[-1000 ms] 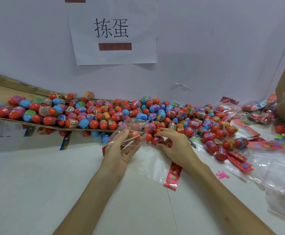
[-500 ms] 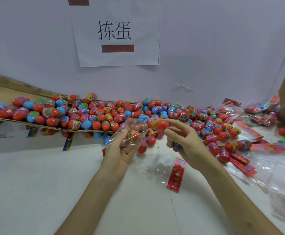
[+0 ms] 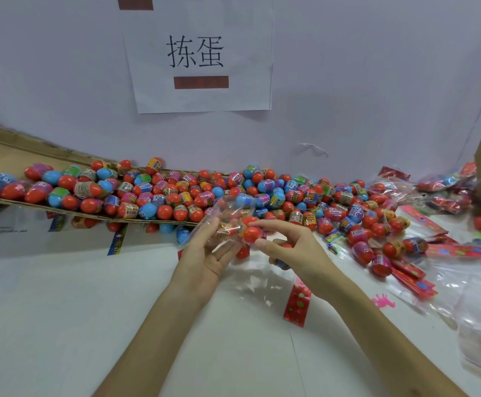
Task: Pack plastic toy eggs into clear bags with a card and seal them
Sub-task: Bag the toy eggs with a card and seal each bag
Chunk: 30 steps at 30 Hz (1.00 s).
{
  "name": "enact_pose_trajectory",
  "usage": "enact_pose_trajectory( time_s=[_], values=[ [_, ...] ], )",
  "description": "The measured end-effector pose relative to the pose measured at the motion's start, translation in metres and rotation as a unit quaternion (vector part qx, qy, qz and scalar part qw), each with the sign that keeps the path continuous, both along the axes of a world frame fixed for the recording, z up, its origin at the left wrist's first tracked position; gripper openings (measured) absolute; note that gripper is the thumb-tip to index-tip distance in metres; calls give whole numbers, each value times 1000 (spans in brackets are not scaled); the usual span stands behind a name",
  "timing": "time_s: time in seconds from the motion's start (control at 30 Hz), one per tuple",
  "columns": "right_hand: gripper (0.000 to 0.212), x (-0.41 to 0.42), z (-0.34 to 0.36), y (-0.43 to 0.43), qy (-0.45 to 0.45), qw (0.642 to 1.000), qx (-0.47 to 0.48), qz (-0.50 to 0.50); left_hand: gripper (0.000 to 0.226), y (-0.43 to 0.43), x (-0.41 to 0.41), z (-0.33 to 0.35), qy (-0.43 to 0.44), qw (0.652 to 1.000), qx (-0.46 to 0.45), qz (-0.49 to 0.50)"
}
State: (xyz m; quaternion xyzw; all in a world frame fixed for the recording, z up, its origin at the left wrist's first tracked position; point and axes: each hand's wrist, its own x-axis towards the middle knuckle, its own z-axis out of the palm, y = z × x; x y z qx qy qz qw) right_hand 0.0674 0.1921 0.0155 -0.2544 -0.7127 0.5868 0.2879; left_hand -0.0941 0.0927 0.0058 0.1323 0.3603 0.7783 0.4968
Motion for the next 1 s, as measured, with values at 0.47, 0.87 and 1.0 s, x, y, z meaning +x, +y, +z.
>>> enact_pose_trajectory(
  time_s=[0.47,0.87,1.0],
  values=[
    [26,-1,2,-2,31,999,3,-27,48,-1,13,1,21,998,-9,-52],
    [22,-2,-4,-2,-4,952,239,-192,50,-2,14,2,7,997,-5,-77],
    [21,-3,-3,-4,-1,942,260,-210,48,-1,18,2,5,995,-30,-98]
  ],
)
